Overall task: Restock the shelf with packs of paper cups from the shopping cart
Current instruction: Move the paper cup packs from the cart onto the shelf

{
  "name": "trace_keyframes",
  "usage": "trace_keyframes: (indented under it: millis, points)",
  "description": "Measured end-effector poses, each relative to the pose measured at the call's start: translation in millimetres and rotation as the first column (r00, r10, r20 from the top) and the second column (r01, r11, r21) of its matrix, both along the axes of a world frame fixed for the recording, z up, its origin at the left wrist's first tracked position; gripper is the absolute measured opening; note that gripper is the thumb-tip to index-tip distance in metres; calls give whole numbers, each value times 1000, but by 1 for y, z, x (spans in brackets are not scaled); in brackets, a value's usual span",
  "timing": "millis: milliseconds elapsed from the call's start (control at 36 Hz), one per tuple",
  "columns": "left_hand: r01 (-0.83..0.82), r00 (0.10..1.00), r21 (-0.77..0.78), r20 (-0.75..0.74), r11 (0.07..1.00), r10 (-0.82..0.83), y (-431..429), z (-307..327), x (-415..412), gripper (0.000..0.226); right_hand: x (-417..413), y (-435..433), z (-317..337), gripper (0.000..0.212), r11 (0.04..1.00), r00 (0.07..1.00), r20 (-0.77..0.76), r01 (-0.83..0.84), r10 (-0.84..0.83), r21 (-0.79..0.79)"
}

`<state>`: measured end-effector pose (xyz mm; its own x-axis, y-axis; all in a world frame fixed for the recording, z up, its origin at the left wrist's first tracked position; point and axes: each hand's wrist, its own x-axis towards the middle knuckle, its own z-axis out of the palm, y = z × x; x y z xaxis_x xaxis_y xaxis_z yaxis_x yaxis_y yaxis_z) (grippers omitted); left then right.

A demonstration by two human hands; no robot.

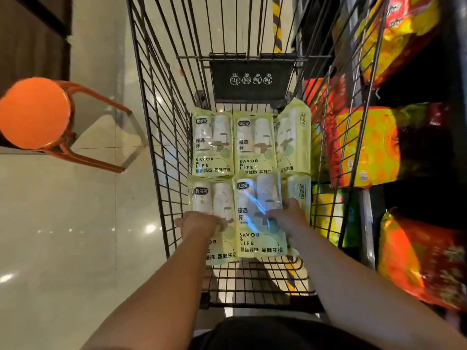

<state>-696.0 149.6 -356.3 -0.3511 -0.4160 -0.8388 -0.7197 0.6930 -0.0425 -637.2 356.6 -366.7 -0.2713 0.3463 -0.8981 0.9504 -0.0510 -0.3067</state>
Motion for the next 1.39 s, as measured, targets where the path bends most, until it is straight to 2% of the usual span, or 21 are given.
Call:
trace_keyframes:
  millis: [28, 111, 194, 250, 306, 389, 444, 528, 611, 722, 944, 1111, 1278, 1389]
  points:
    - [-49, 999, -9, 10, 999, 49, -1, 3, -1, 79, 0, -2, 2, 69, 1000, 999, -25, 25, -25, -8]
    - [-20, 1000, 9, -2, 1000, 20, -5, 6, -3, 67, -2, -7, 7, 75, 996, 995, -80, 61, -66, -57]
    - [-53, 998, 50, -26, 997, 54, -5, 11, -6, 63, 0, -7, 12, 78, 996, 993, -115, -20, 10, -92]
    - [-86, 993, 78, -75, 993, 91, -4, 12, -6, 67, 1, -7, 14, 77, 995, 991, -114, -81, 74, -58]
    - [-21, 991, 89, -129, 996, 33, 1, 16, -5, 77, 5, -8, 16, 80, 993, 985, -124, -122, 120, -6]
    - [157, 975, 45, -163, 987, -147, 19, 21, -1, 94, 13, -13, 18, 102, 989, 980, -138, -133, 141, 67]
    - [132, 983, 120, -143, 984, -114, 33, 21, 6, 101, 16, -20, 21, 119, 983, 978, -123, -161, 171, 87]
    - [142, 982, 184, -147, 973, -116, 48, 15, 21, 93, 20, -29, 21, 130, 981, 973, -127, -183, 191, 69]
    - [171, 971, 174, -198, 970, -136, 49, 10, 33, 95, 21, -29, 17, 128, 977, 971, -114, -205, 211, 60]
    - [209, 964, 170, -202, 963, -174, 43, 12, 39, 92, 22, -16, 16, 109, 969, 967, -72, -244, 245, 26]
    - [118, 966, 248, -253, 961, -53, 26, 51, 43, 80, 27, 4, 51, 103, 976, 971, -128, -209, 200, -67]
    - [173, 928, 333, -370, 927, -40, 0, 114, 38, 76, 35, 9, 103, 114, 986, 974, -184, -149, 134, -72]
    - [300, 856, 383, -512, 874, -70, -39, 182, 39, 80, 45, 6, 172, 117, 985, 925, -355, -162, 133, -55]
    - [345, 811, 457, -585, 820, -16, -63, 217, 36, 83, 53, -13, 214, 126, 993, 895, -434, -118, 105, -3]
